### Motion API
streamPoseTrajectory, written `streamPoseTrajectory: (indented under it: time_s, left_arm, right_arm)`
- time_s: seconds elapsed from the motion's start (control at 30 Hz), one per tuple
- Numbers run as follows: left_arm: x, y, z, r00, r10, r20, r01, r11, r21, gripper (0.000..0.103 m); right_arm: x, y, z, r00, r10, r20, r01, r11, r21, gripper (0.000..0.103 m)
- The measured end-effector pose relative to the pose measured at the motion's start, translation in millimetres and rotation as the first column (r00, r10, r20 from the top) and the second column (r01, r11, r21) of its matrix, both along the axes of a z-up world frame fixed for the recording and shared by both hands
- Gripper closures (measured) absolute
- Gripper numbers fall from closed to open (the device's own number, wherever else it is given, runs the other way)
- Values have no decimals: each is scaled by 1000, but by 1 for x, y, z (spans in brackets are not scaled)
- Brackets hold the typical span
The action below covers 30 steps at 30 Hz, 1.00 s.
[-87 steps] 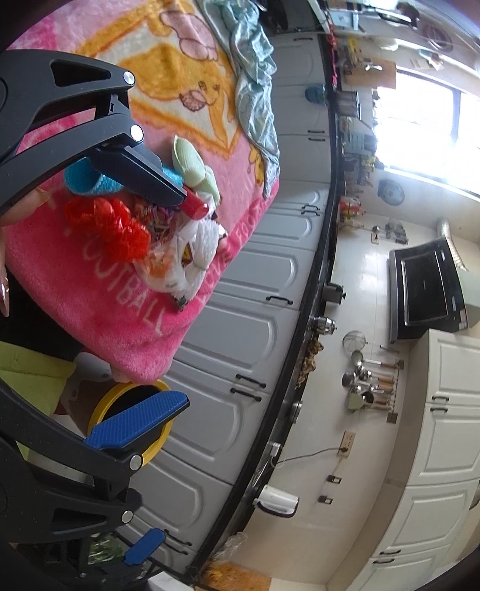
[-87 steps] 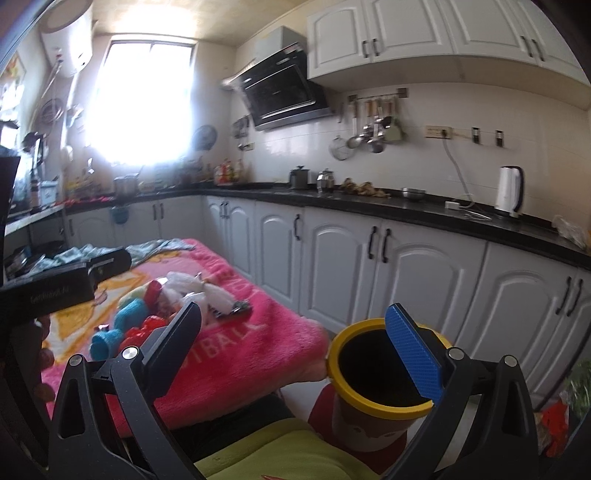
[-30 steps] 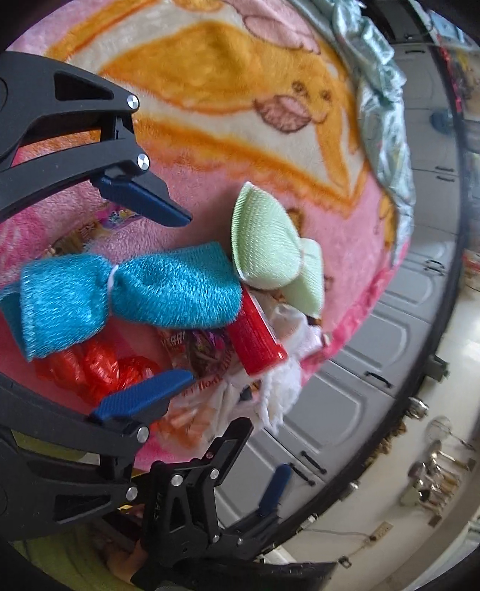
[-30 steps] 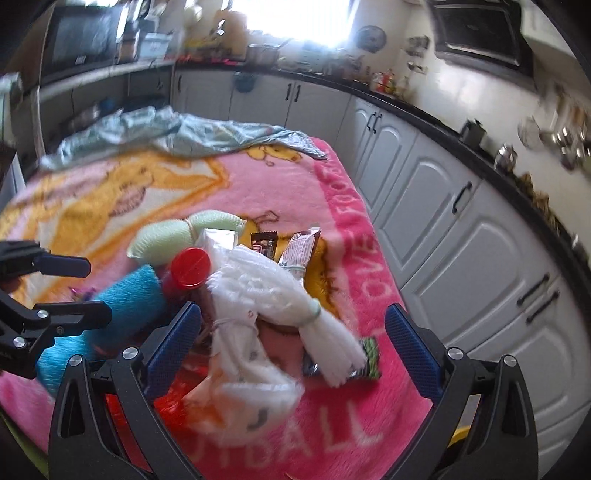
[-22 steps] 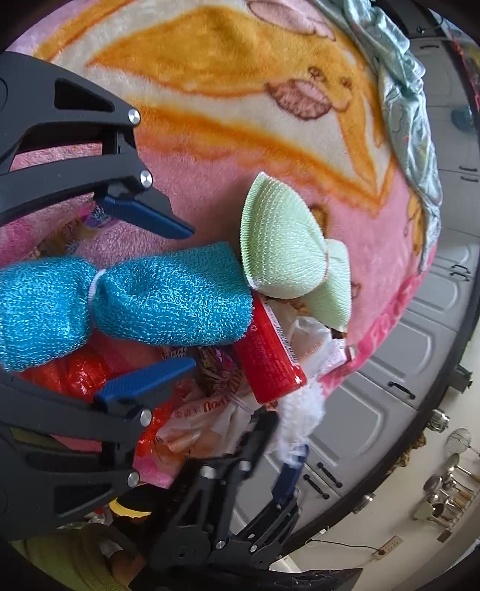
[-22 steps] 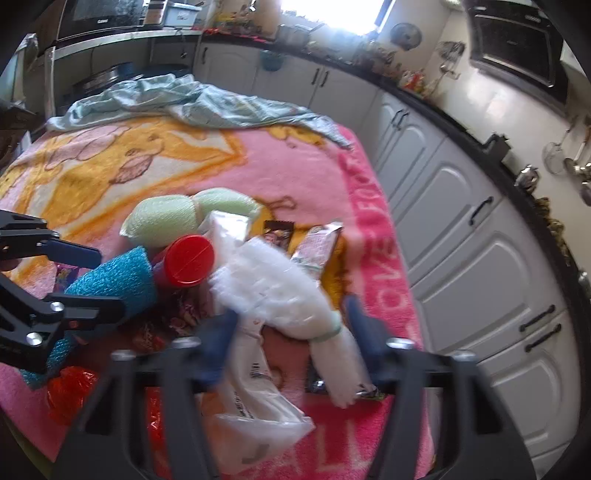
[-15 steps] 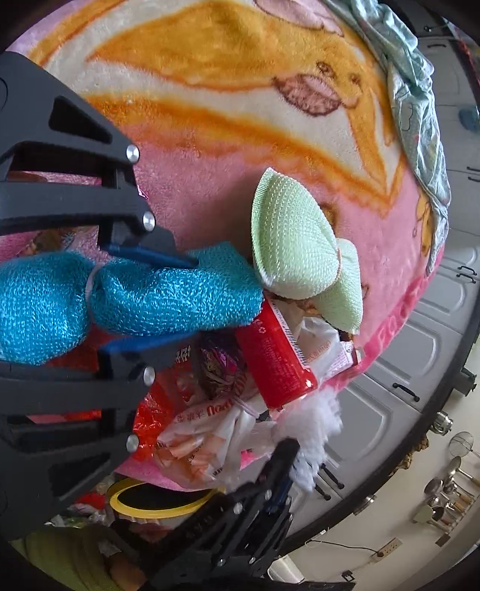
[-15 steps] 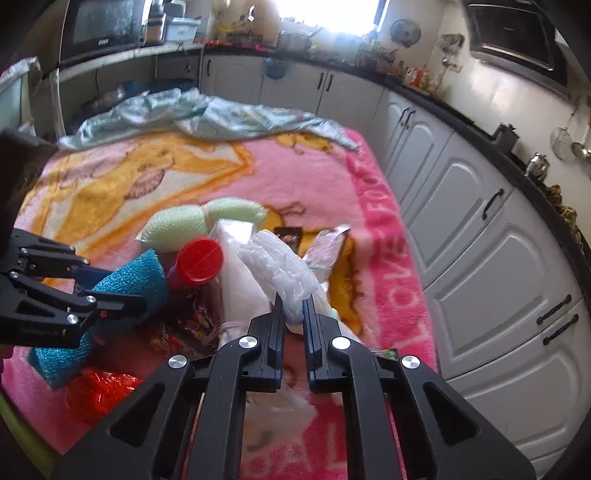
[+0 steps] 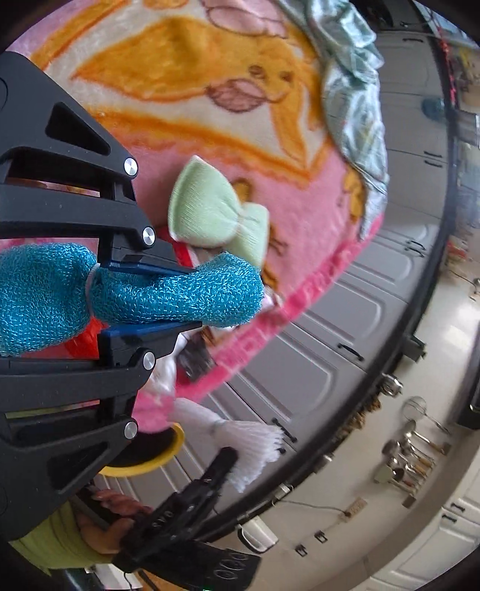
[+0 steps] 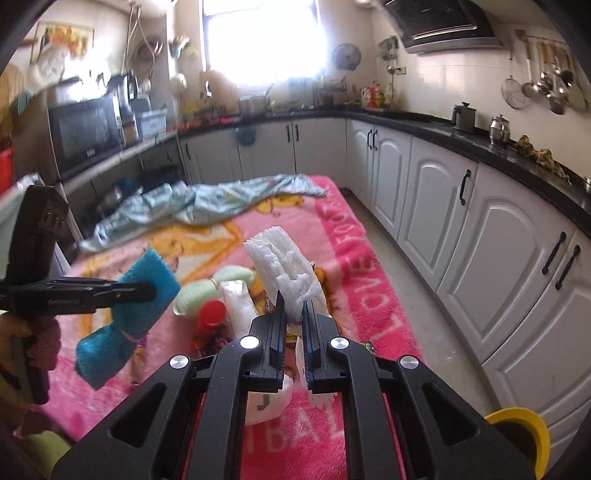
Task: Collect trash
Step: 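Carry the blue scrubber in the left tool while the right tool grasps the white scrubber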
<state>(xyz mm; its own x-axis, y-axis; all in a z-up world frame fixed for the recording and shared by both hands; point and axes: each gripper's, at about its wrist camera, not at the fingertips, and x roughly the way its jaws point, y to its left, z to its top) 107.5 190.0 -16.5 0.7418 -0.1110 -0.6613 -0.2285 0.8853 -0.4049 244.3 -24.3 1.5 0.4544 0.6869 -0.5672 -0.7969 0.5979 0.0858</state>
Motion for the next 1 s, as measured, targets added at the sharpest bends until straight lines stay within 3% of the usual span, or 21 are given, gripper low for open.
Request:
streamPoseTrajectory:
  time_s: [0.3, 0.57, 0.83, 1.0]
  left_arm:
    - [28, -41, 33, 995, -48, 91, 46, 999, 21, 89]
    - [73, -112, 38, 979, -157, 128, 153, 988, 35, 89]
    - [114, -201, 36, 948, -258, 185, 252, 966, 56, 89]
    - [134, -252, 29, 928, -303, 216, 295, 953, 69, 89]
  right_arm:
    - [-9, -70, 26, 997, -80, 21, 77, 992, 103, 95]
    - [-3, -142, 21, 977, -215, -7, 214, 968, 134, 95]
    - [1, -220, 1, 932, -358, -44, 361, 922, 139, 95]
    - [3, -273, -16, 885, -454, -106, 466, 869, 167, 95]
